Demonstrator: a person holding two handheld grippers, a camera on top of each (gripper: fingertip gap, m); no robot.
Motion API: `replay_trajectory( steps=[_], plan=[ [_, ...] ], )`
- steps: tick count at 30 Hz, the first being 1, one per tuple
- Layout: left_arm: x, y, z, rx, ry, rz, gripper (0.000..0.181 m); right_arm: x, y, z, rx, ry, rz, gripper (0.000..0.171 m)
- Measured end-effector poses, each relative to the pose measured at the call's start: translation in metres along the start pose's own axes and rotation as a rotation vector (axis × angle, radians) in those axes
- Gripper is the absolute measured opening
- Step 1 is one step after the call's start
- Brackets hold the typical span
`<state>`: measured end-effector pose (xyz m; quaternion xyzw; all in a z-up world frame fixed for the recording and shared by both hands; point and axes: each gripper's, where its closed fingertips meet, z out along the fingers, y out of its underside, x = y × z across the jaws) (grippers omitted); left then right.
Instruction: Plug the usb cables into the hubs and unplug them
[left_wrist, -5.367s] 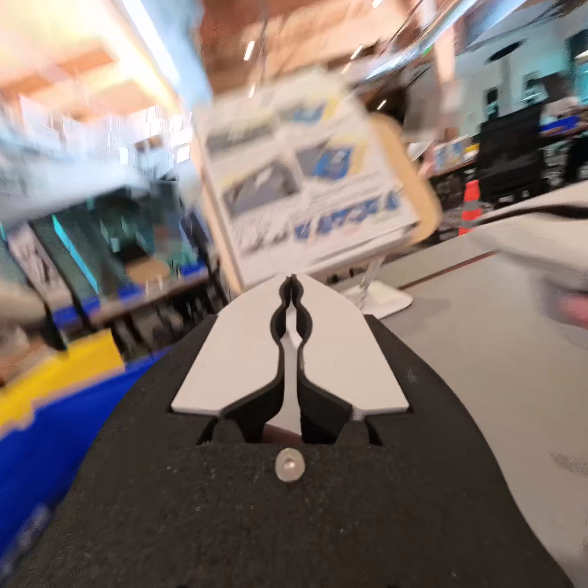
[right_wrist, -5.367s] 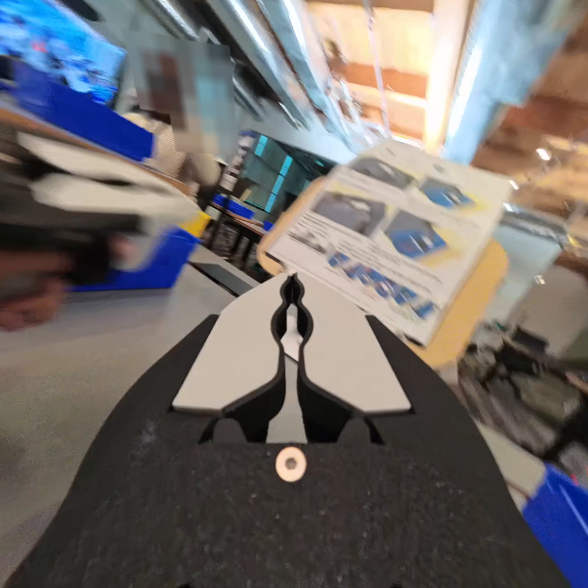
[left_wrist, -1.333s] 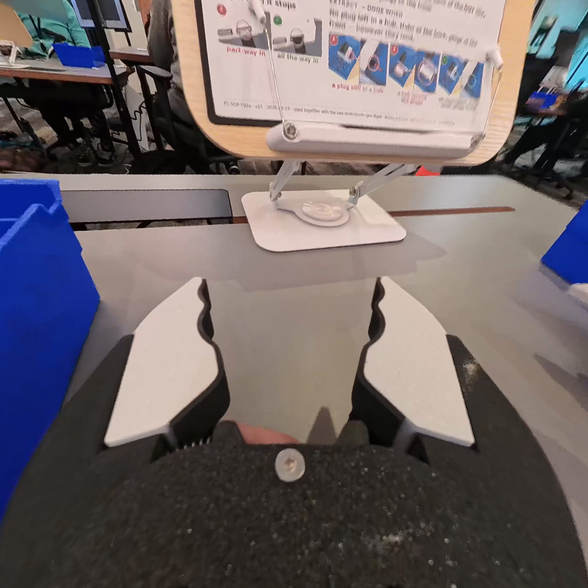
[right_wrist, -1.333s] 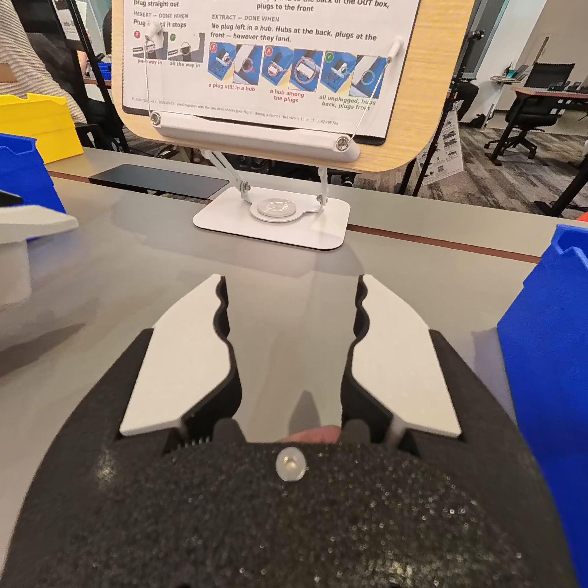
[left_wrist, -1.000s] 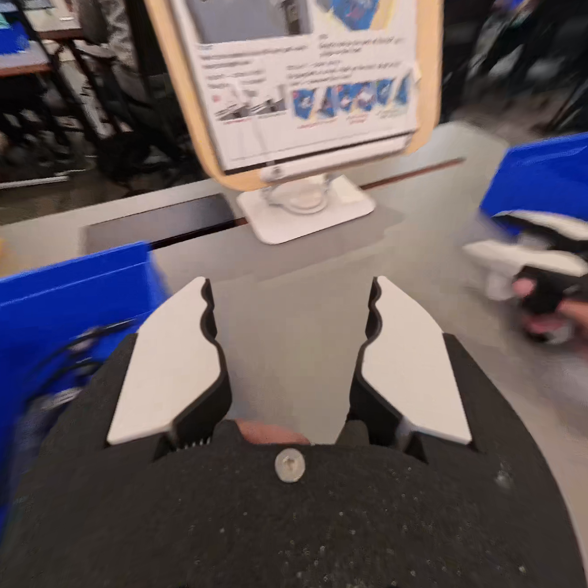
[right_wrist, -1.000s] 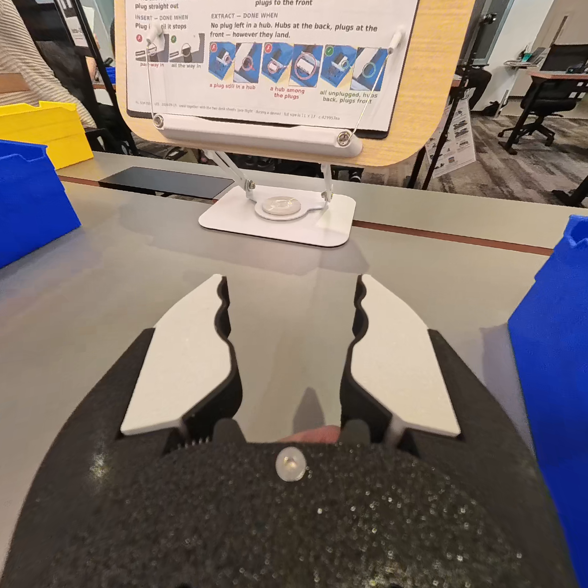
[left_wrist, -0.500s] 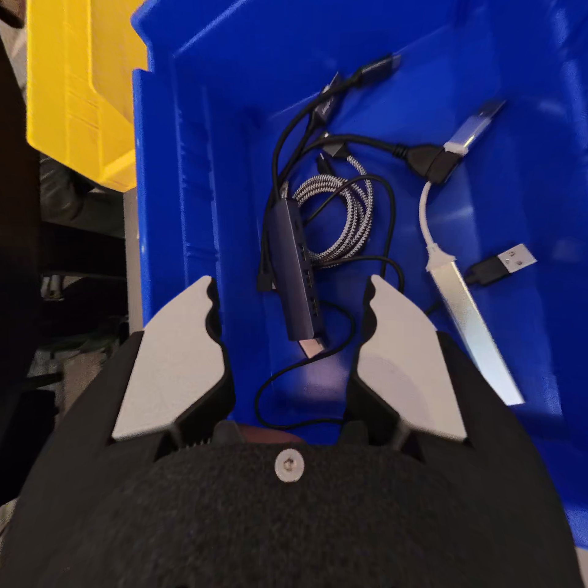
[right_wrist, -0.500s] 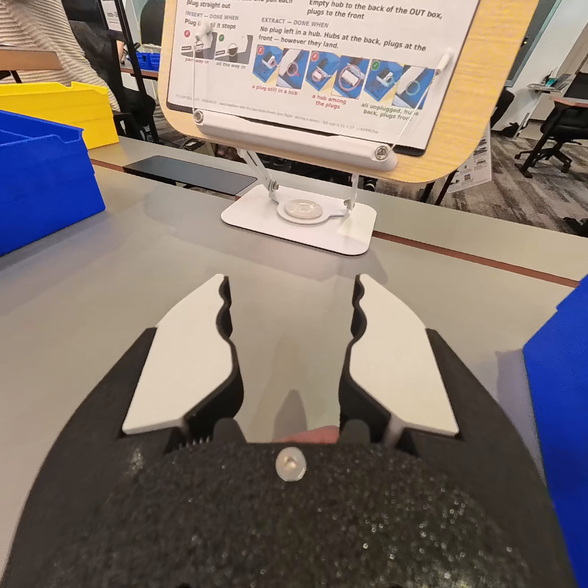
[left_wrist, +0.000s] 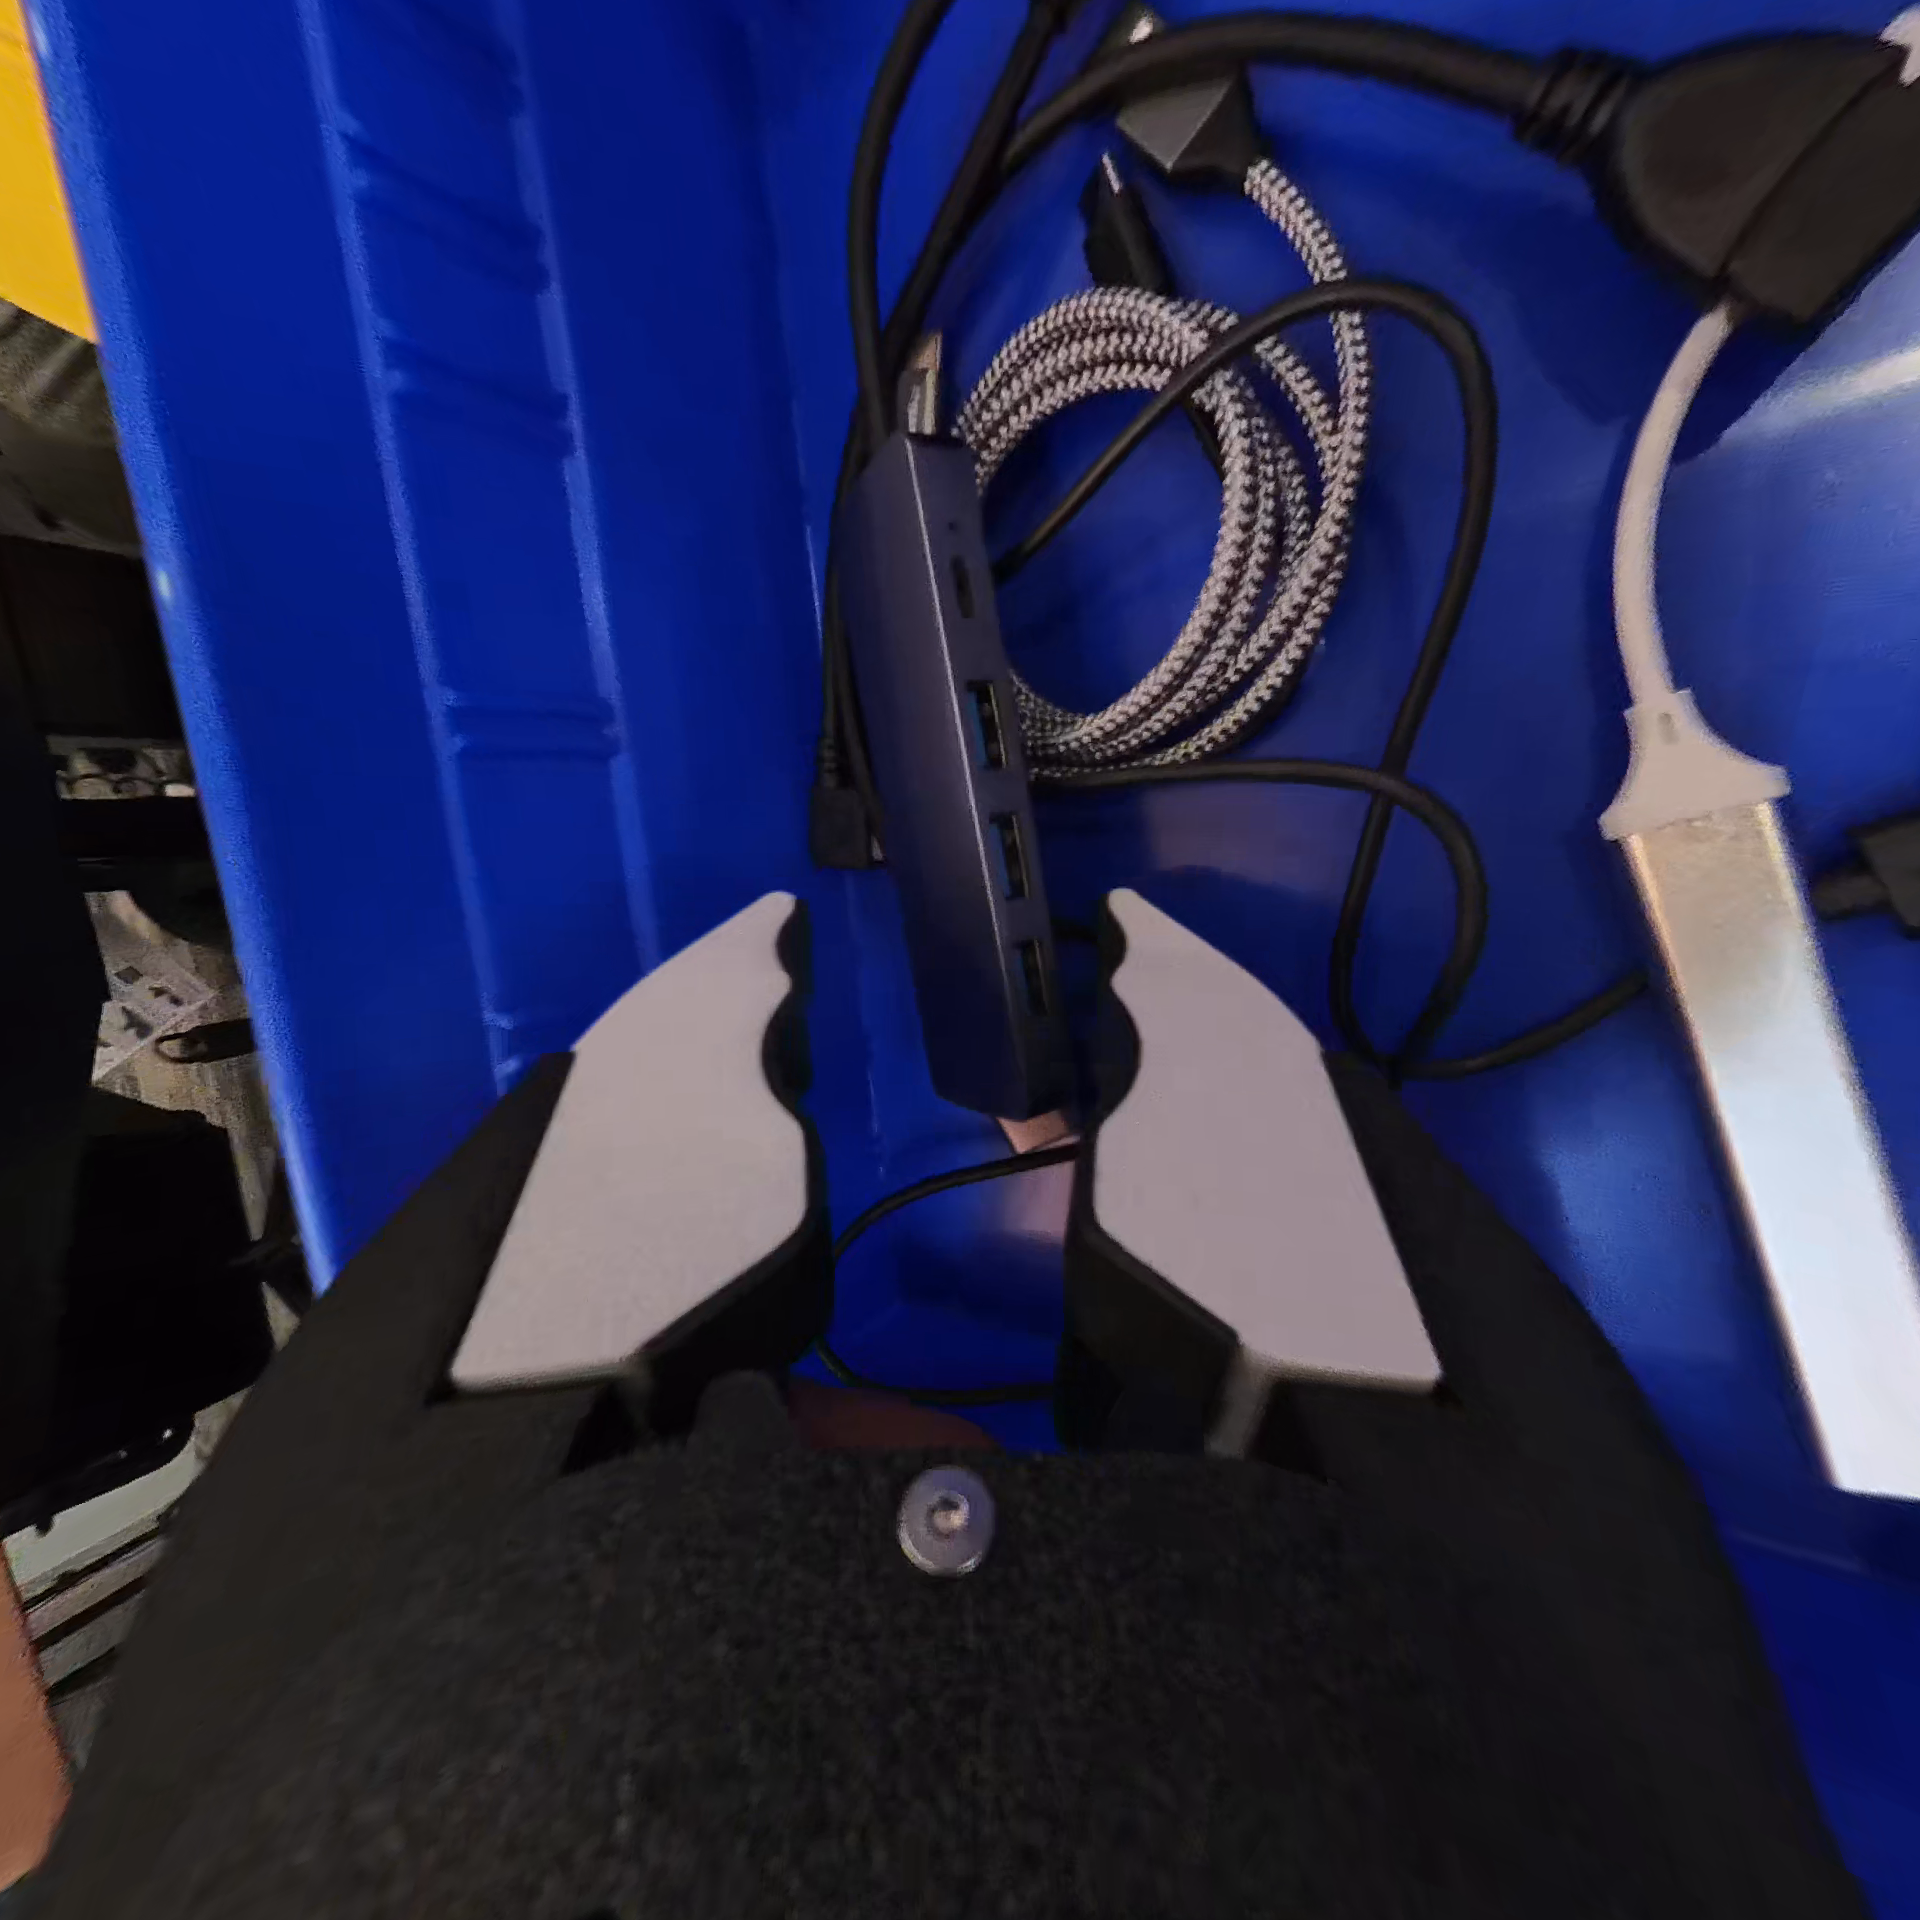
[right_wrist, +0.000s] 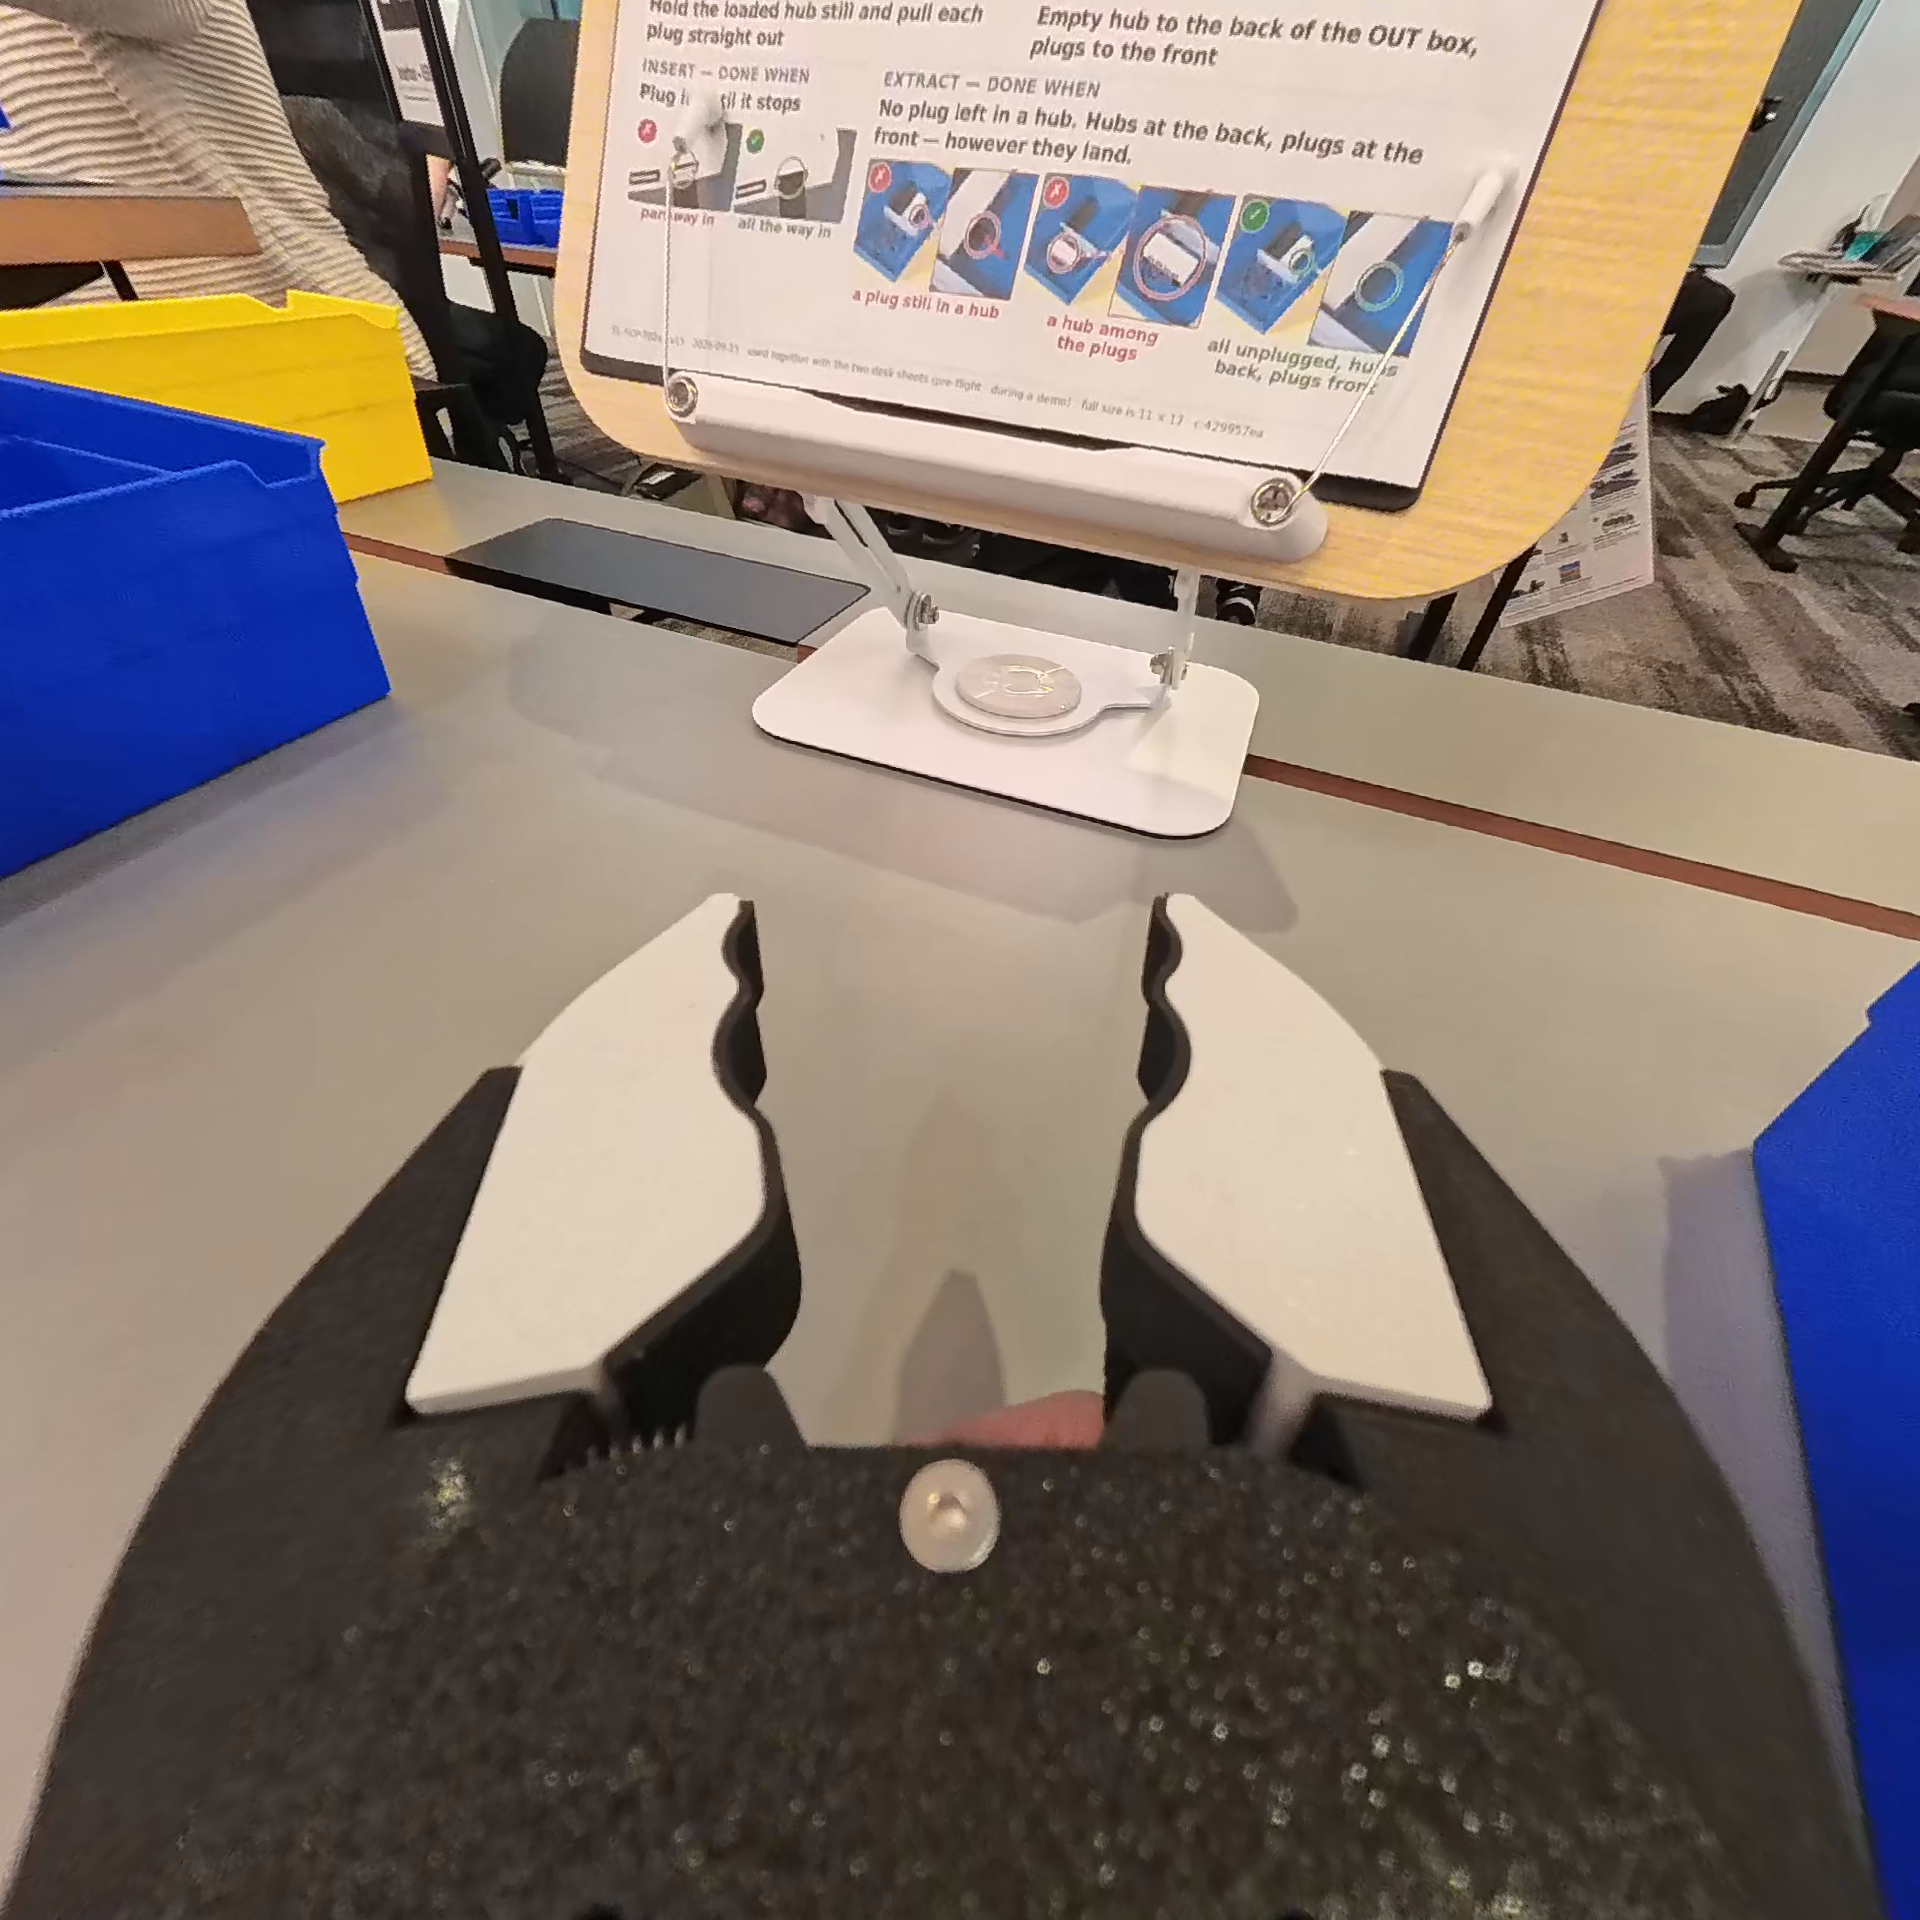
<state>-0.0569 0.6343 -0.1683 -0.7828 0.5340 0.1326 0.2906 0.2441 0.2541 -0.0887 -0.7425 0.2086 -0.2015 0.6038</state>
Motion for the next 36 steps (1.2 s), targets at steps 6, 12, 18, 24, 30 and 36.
replay_trajectory(
  steps=[6, 12, 18, 24, 30, 36],
  plan=[
    [0.000, 0.004, 0.004, -0.018, 0.000, 0.004, 0.018, -0.002, 0.001, 0.000, -0.003, -0.008, 0.000, 0.069],
    [-0.009, 0.000, -0.004, 0.059, 0.081, -0.075, 0.012, -0.002, 0.001, 0.000, -0.004, -0.014, -0.001, 0.066],
    [-0.026, -0.017, -0.036, 0.240, 0.138, -0.158, 0.012, -0.004, 0.002, 0.001, -0.005, -0.019, -0.005, 0.065],
    [-0.029, -0.047, -0.093, 0.514, 0.176, -0.189, 0.012, -0.008, 0.000, 0.000, 0.009, -0.033, -0.014, 0.063],
    [0.010, -0.071, -0.161, 0.772, 0.215, -0.121, 0.012, -0.032, -0.009, -0.004, 0.056, -0.143, -0.045, 0.059],
    [0.079, -0.089, -0.202, 0.910, 0.296, 0.018, 0.012, -0.060, -0.018, -0.013, 0.102, -0.287, -0.095, 0.055]
  ],
)
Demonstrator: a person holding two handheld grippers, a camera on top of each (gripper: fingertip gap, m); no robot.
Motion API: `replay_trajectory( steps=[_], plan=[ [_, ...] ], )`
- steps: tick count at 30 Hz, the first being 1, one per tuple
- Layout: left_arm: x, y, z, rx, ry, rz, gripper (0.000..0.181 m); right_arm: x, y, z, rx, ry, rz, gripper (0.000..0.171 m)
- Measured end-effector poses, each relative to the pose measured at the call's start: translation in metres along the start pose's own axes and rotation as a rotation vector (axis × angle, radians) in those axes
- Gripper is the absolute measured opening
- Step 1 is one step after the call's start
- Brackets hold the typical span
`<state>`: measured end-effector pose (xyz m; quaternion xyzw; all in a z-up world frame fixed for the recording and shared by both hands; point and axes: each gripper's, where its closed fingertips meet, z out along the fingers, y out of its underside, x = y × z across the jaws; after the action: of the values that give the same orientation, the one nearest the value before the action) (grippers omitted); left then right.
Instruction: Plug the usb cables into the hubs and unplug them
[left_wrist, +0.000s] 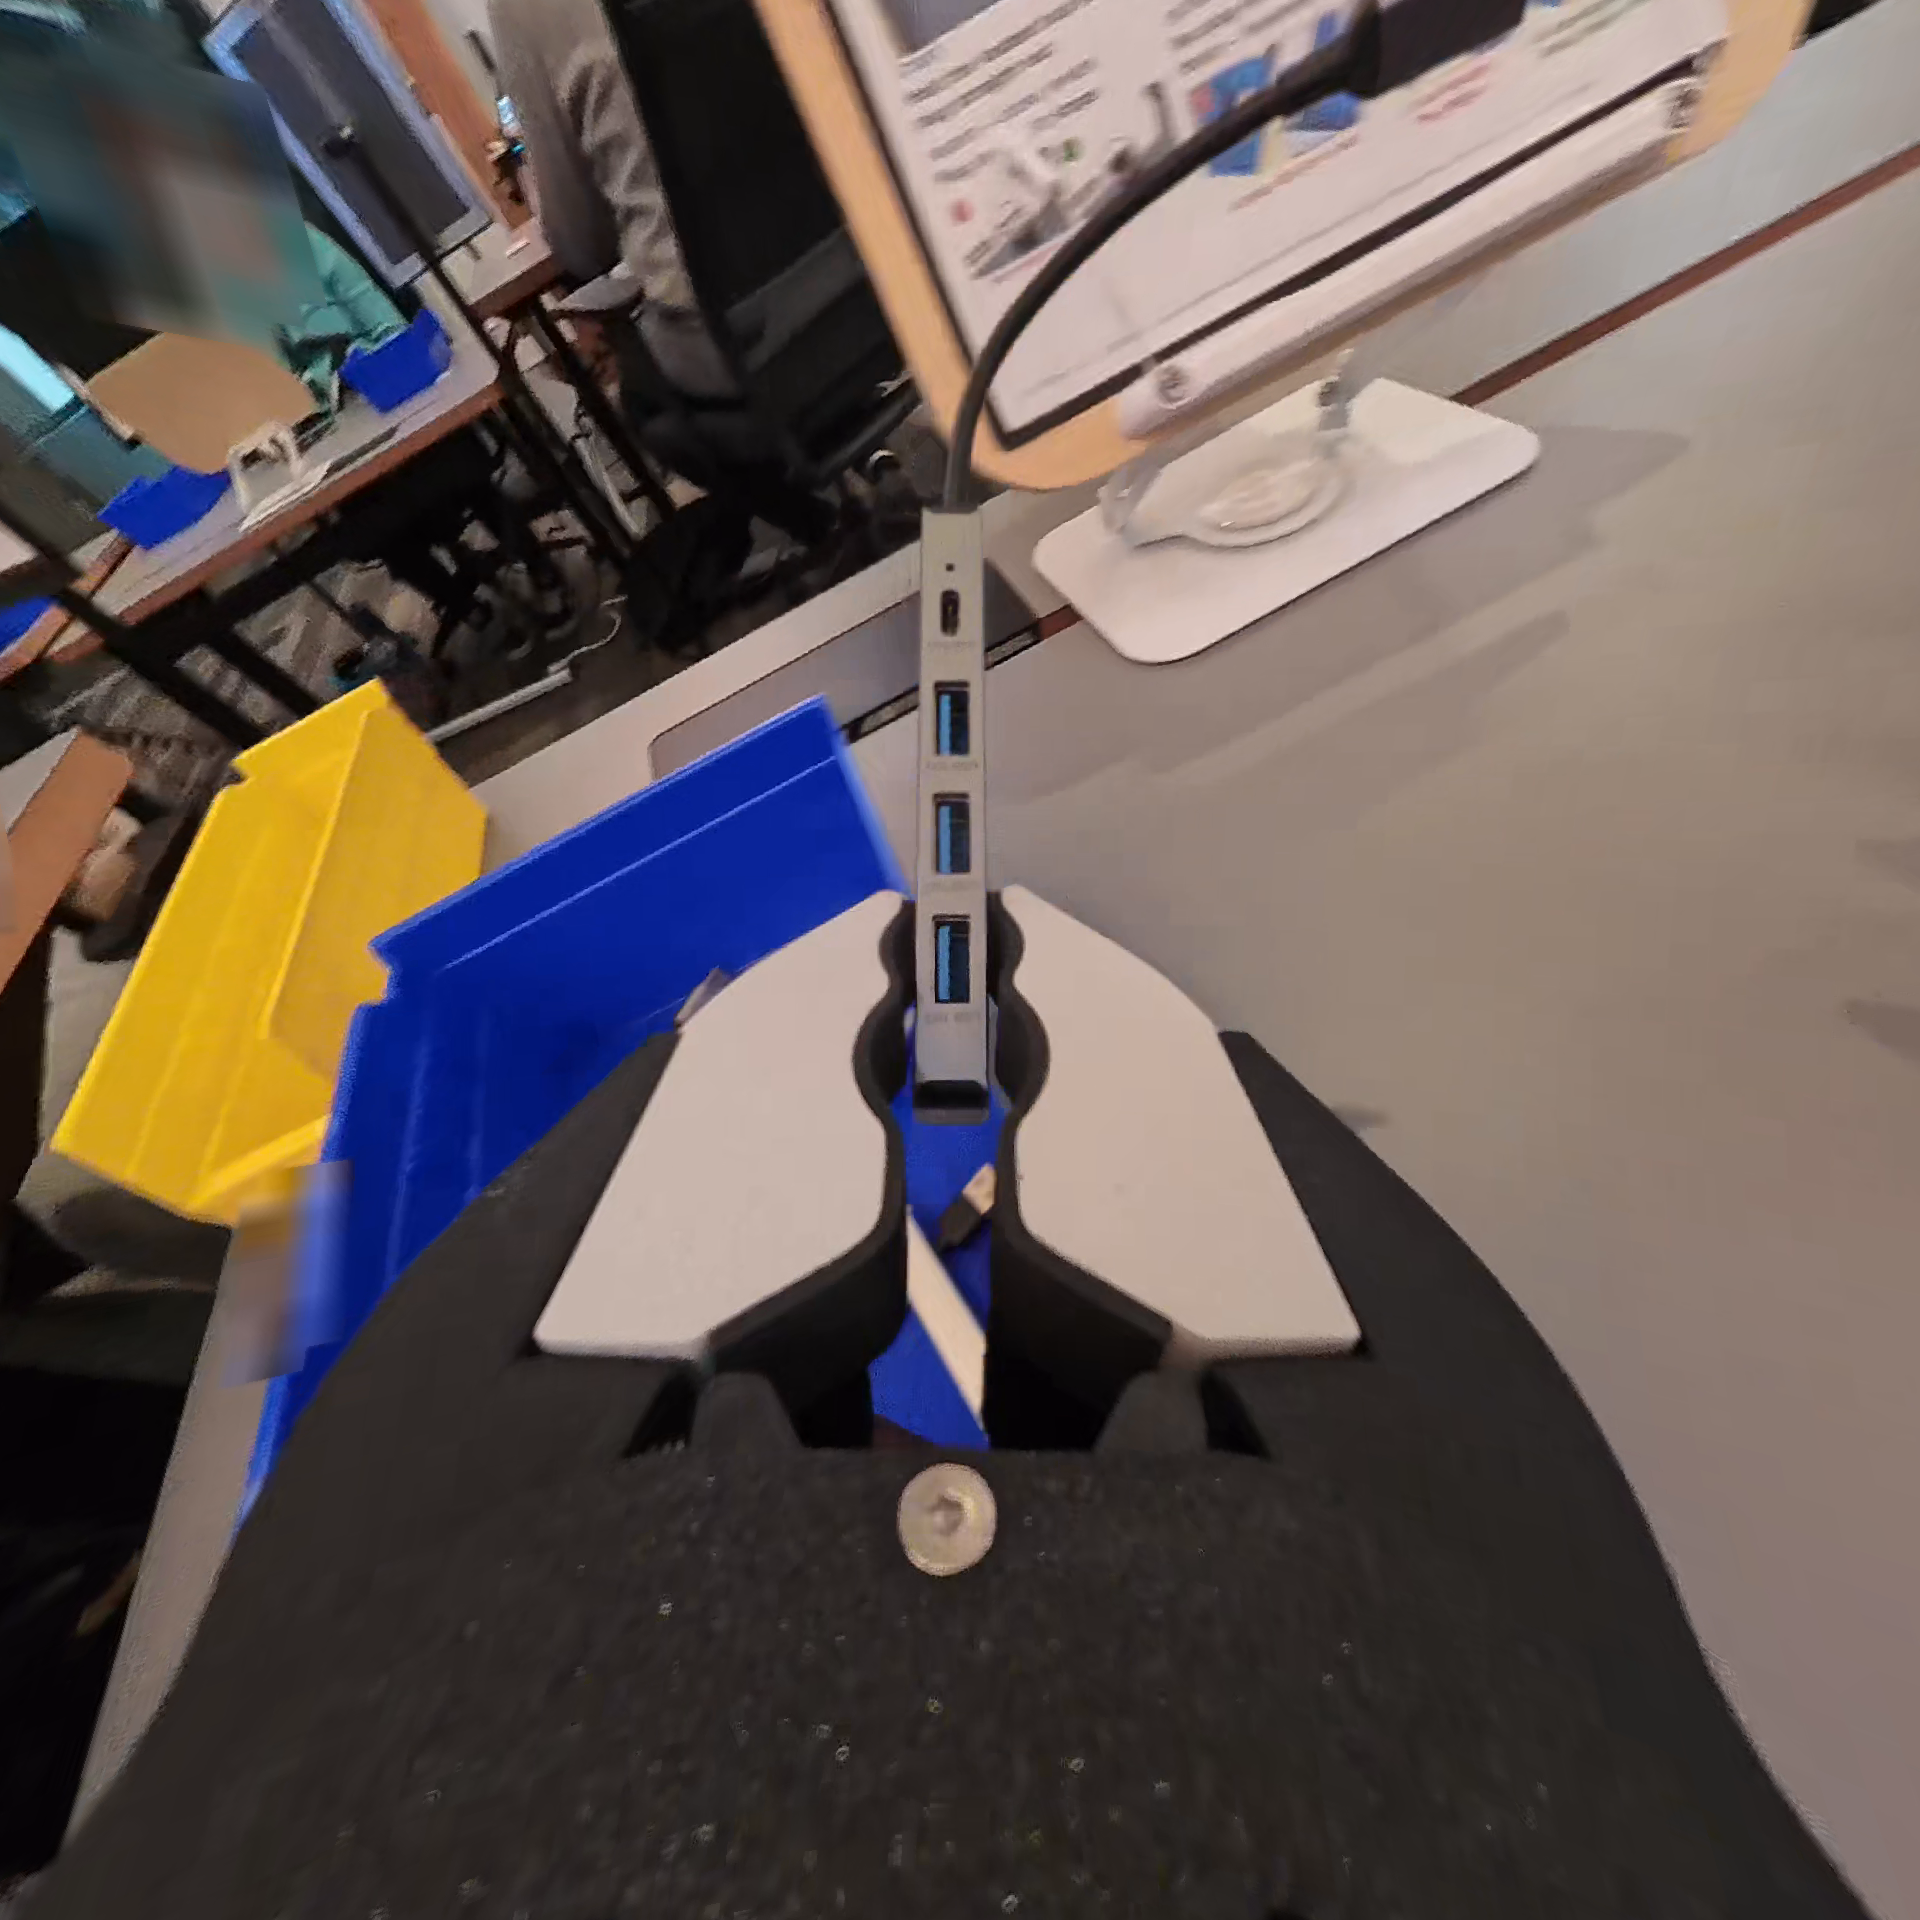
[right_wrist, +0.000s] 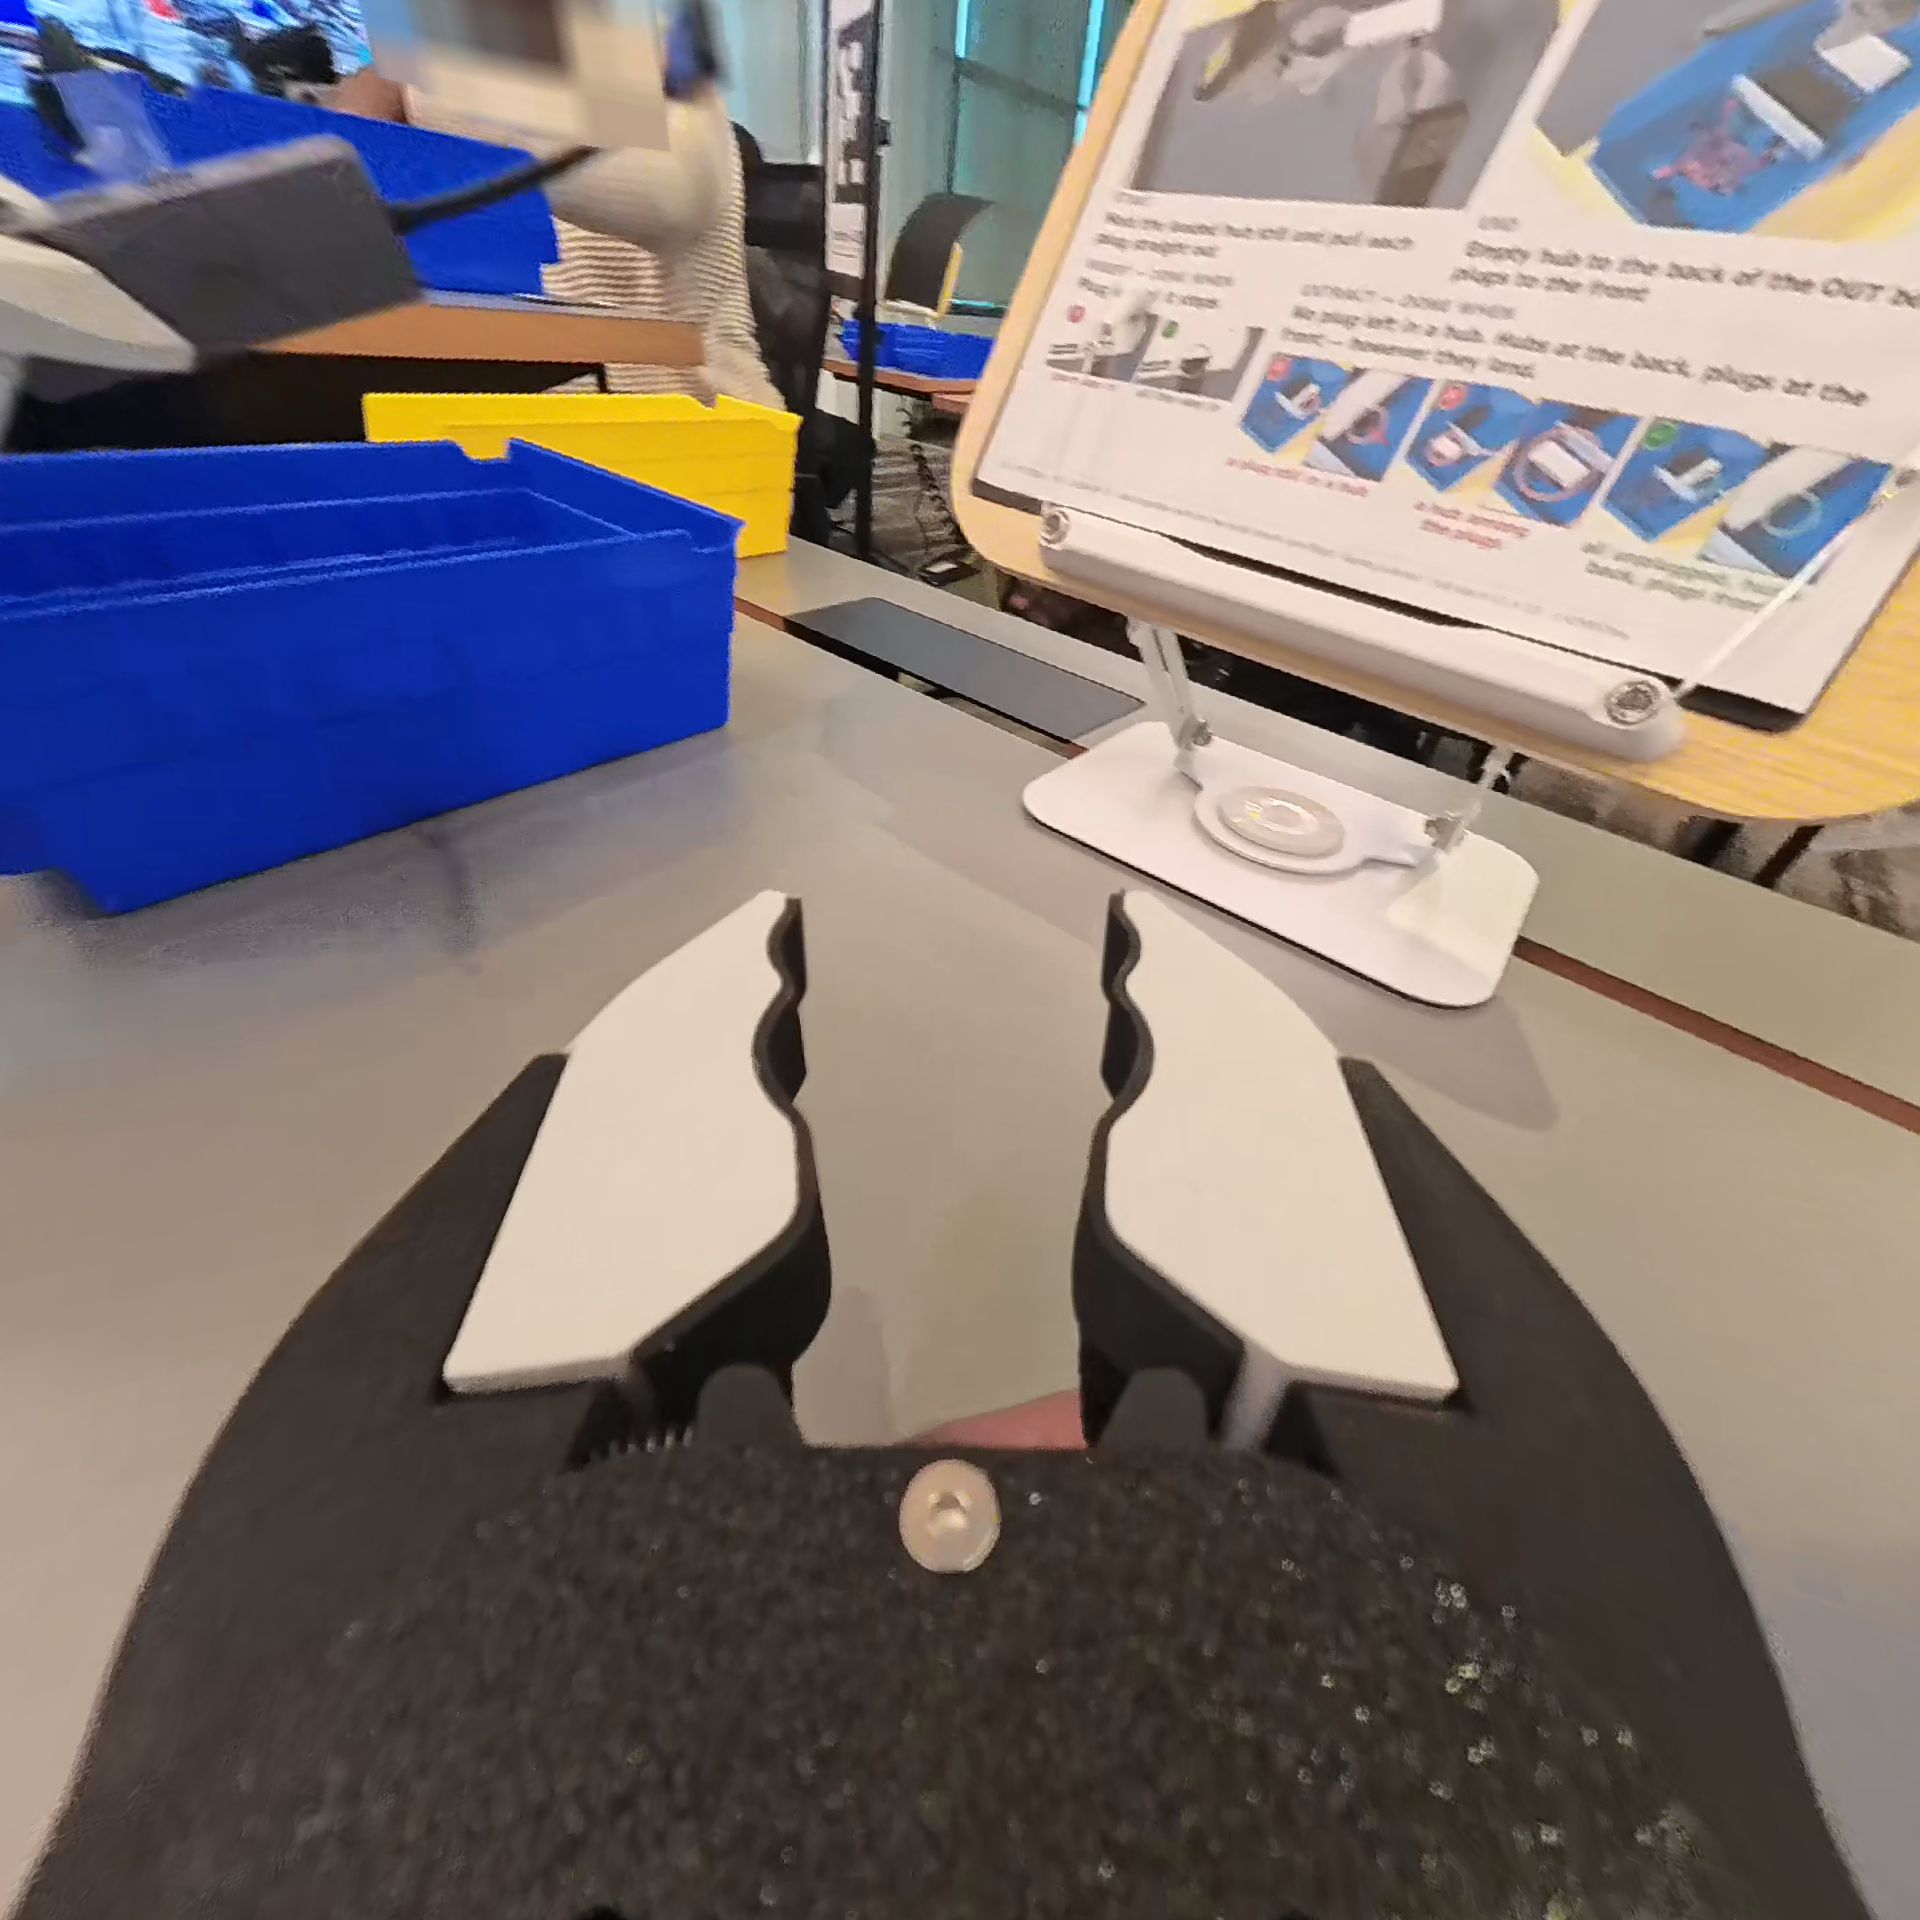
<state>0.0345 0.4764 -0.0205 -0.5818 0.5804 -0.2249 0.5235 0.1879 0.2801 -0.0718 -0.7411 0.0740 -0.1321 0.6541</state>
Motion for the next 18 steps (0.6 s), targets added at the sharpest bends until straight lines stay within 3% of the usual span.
replay_trajectory(
  steps=[11, 15, 18],
  plan=[
    [0.071, -0.017, 0.035, 0.022, 0.148, 0.217, 0.012, -0.021, -0.012, -0.008, 0.029, -0.215, 0.069, 0.055],
    [0.088, -0.024, 0.042, 0.020, 0.185, 0.304, 0.012, -0.034, -0.032, -0.020, 0.012, -0.313, -0.015, 0.054],
    [0.104, -0.034, 0.043, 0.057, 0.202, 0.381, 0.012, -0.046, -0.043, -0.025, -0.026, -0.421, 0.111, 0.053]
  ],
)
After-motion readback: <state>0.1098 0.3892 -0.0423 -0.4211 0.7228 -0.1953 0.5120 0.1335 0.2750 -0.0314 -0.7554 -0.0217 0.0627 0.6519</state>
